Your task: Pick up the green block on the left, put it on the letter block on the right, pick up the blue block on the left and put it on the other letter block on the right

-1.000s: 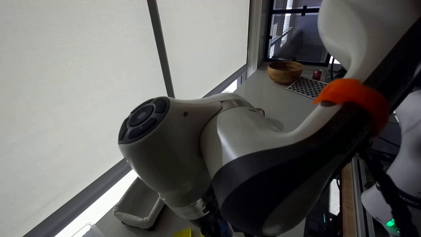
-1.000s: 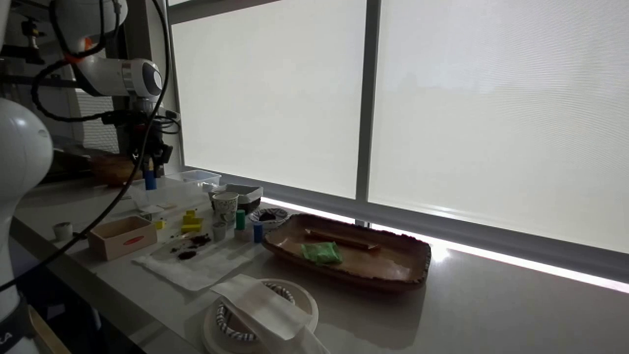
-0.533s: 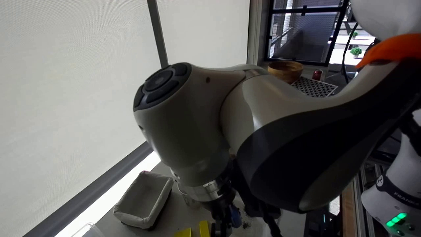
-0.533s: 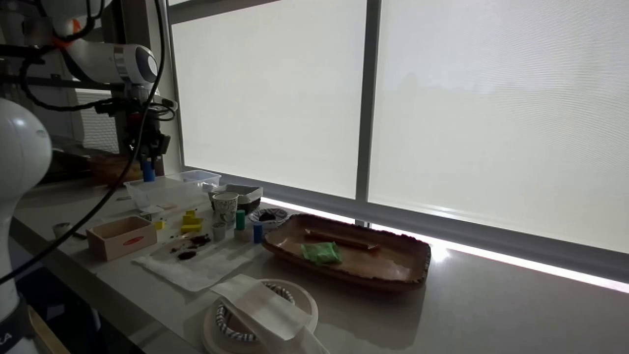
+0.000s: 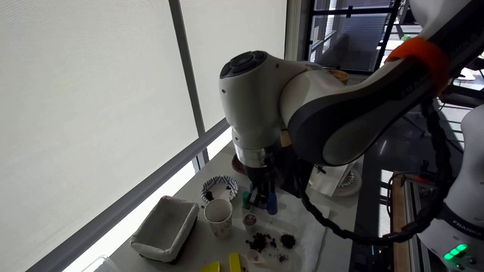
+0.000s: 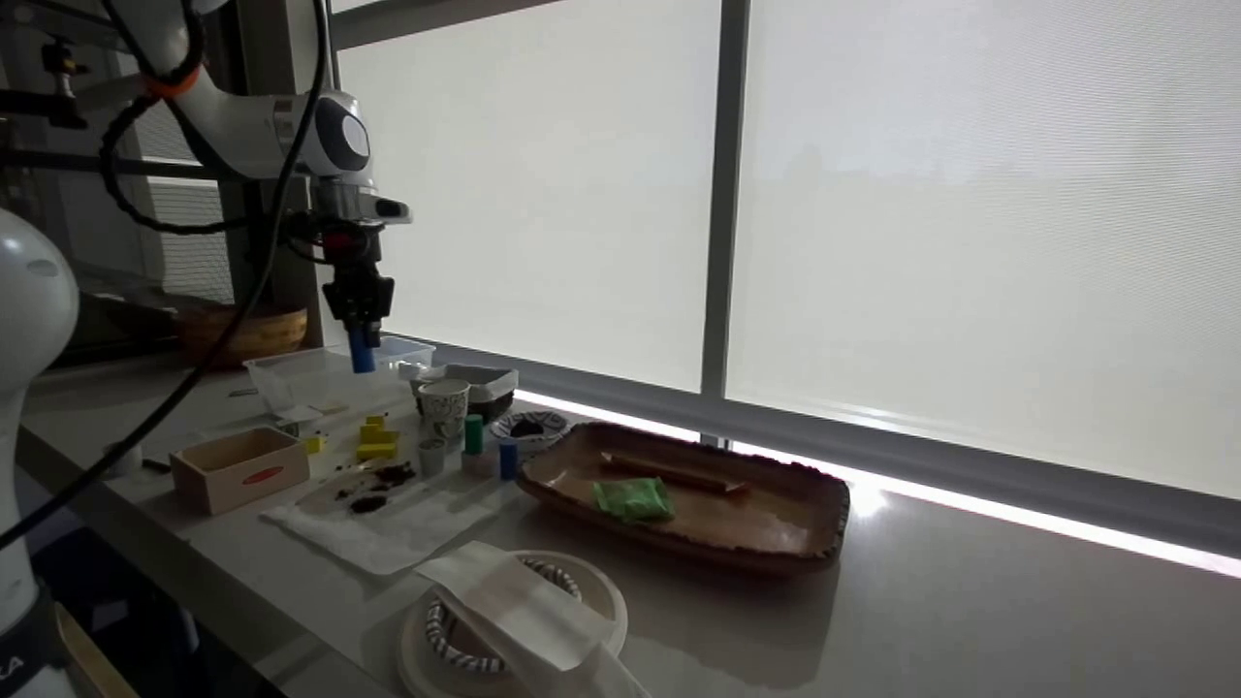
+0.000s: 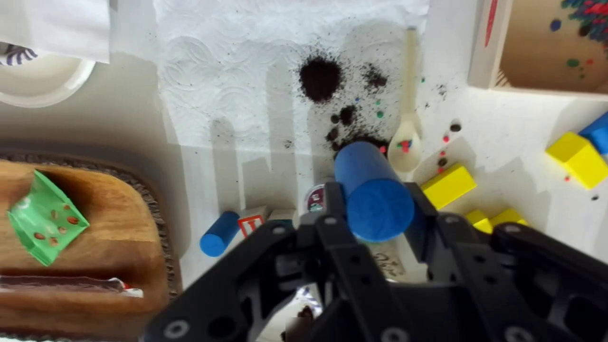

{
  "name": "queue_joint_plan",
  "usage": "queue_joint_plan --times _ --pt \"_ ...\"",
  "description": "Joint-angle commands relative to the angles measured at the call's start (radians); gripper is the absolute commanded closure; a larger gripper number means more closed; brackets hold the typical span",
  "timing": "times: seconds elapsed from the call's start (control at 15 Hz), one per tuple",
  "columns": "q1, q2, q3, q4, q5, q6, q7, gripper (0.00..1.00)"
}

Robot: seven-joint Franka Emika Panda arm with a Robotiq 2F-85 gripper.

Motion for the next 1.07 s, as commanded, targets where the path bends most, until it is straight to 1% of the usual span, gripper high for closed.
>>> queue_joint_plan --times 0.0,0.13,0.2,0.33,0.4,0.67,0.73,0.8,1.0 --pt "-0.07 -0.095 -0.018 -0.141 -0.022 0.13 0.089 0.92" --pt "-0.106 -0.103 -0.026 -0.174 -0.06 0.18 0.101 0.92" --pt "-0.123 -0.102 -0.03 -0.185 -0.083 0.199 0.087 0.92" --pt "-0.147 -0.083 -0.04 -0.184 -0.064 0.197 -0.007 0.92" --pt "-0.141 -0.073 -0.027 -0.154 -0.054 0.17 0.029 0.67" --pt "-0.155 -0.071 -0.034 -0.161 -0.054 0.172 -0.005 0.67" --pt "-0.154 -0.071 -0.034 -0.161 -0.054 0.172 -0.005 0.92" --pt "-0.164 -0.054 -0.044 -0.154 -0.036 0.168 -0.017 0.92" --pt "-0.188 0.001 -0.067 -0.132 -0.024 0.219 -0.088 0.92"
